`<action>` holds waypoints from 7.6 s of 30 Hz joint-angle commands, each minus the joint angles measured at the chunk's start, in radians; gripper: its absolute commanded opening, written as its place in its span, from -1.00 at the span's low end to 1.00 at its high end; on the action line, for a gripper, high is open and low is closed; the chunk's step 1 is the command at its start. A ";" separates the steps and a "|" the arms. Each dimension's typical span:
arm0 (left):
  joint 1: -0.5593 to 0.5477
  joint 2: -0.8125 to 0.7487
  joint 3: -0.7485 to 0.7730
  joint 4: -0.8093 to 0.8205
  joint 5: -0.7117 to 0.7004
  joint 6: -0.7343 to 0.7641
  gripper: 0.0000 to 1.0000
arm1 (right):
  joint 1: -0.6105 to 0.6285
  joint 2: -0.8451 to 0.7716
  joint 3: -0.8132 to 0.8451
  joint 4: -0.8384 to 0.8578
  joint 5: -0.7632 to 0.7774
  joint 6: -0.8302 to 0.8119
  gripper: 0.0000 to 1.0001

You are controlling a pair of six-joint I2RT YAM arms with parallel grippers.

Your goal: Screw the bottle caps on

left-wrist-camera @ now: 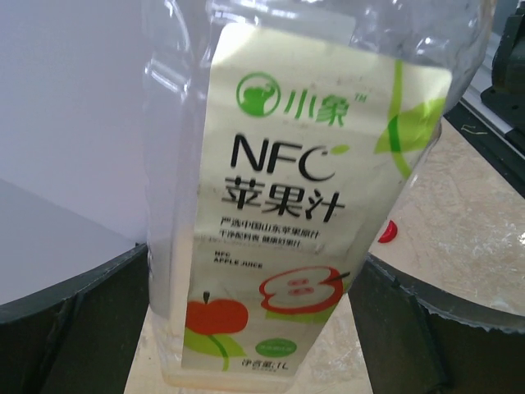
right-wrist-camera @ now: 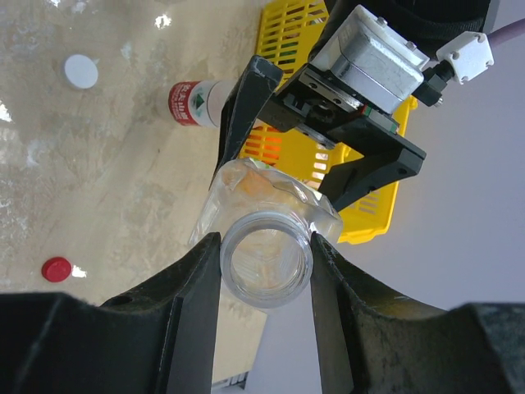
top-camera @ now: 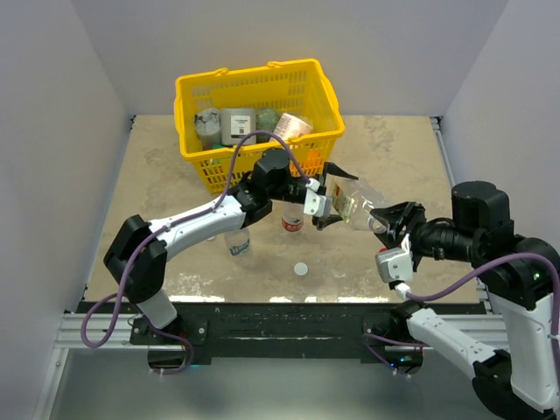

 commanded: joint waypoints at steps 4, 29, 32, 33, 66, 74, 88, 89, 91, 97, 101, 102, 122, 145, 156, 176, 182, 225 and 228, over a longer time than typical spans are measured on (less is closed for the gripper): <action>-0.041 0.020 0.017 0.077 0.062 -0.026 0.96 | 0.004 0.019 0.017 -0.054 -0.048 0.004 -1.00; -0.086 0.078 0.074 -0.124 0.015 -0.012 -0.37 | 0.004 0.036 0.062 0.037 -0.065 0.190 -1.00; -0.086 0.043 0.056 -0.141 0.006 -0.061 -1.00 | 0.005 -0.009 0.008 0.082 -0.035 0.216 -1.00; -0.086 0.025 0.036 -0.136 0.003 -0.071 -1.00 | 0.004 -0.021 -0.009 0.110 -0.012 0.247 -1.00; 0.150 -0.812 -0.156 -0.360 -0.642 -0.582 -1.00 | 0.002 0.234 -0.063 0.112 0.039 0.766 0.94; 0.481 -0.902 -0.155 -0.382 -0.693 -0.648 -1.00 | 0.241 0.181 -0.377 0.304 0.111 0.468 0.98; 0.635 -0.995 -0.191 -0.411 -0.666 -0.710 -1.00 | 0.583 0.512 -0.477 0.403 0.267 0.276 0.23; 0.640 -0.994 -0.191 -0.408 -0.666 -0.708 -1.00 | 0.583 0.534 -0.477 0.403 0.265 0.247 0.20; 0.643 -0.994 -0.191 -0.398 -0.666 -0.705 -1.00 | 0.583 0.615 -0.466 0.411 0.268 0.199 0.12; 0.649 -1.006 -0.201 -0.388 -0.664 -0.696 -1.00 | 0.582 0.773 -0.464 0.447 0.324 0.150 0.07; 0.666 -1.017 -0.199 -0.403 -0.653 -0.702 -1.00 | 0.574 0.804 -0.494 0.518 0.340 0.144 0.15; 0.669 -1.020 -0.196 -0.411 -0.652 -0.702 -1.00 | 0.571 0.810 -0.483 0.523 0.335 0.149 0.15; 0.729 -1.006 -0.201 -0.411 -0.601 -0.734 -1.00 | 0.527 0.879 -0.477 0.552 0.326 0.112 0.15; 0.735 -0.997 -0.219 -0.392 -0.577 -0.734 -1.00 | 0.528 0.881 -0.518 0.584 0.311 0.155 0.06; 0.741 -0.995 -0.225 -0.394 -0.567 -0.737 -1.00 | 0.530 0.867 -0.541 0.607 0.289 0.179 0.04; 0.744 -0.913 -0.242 -0.412 -0.101 -0.744 -1.00 | 0.524 0.554 -0.455 0.451 0.242 0.392 -0.64; 0.613 -0.821 -0.240 -0.273 -0.020 -0.777 -1.00 | 0.524 0.269 -0.331 0.320 0.321 0.687 -0.67; -0.101 -0.712 -0.833 0.072 -0.400 -0.509 -1.00 | 0.363 0.315 0.000 -0.046 -0.039 0.299 -0.63; -0.101 -0.710 -0.837 0.089 -0.400 -0.510 -1.00 | 0.375 0.319 -0.004 -0.048 -0.022 0.297 -0.60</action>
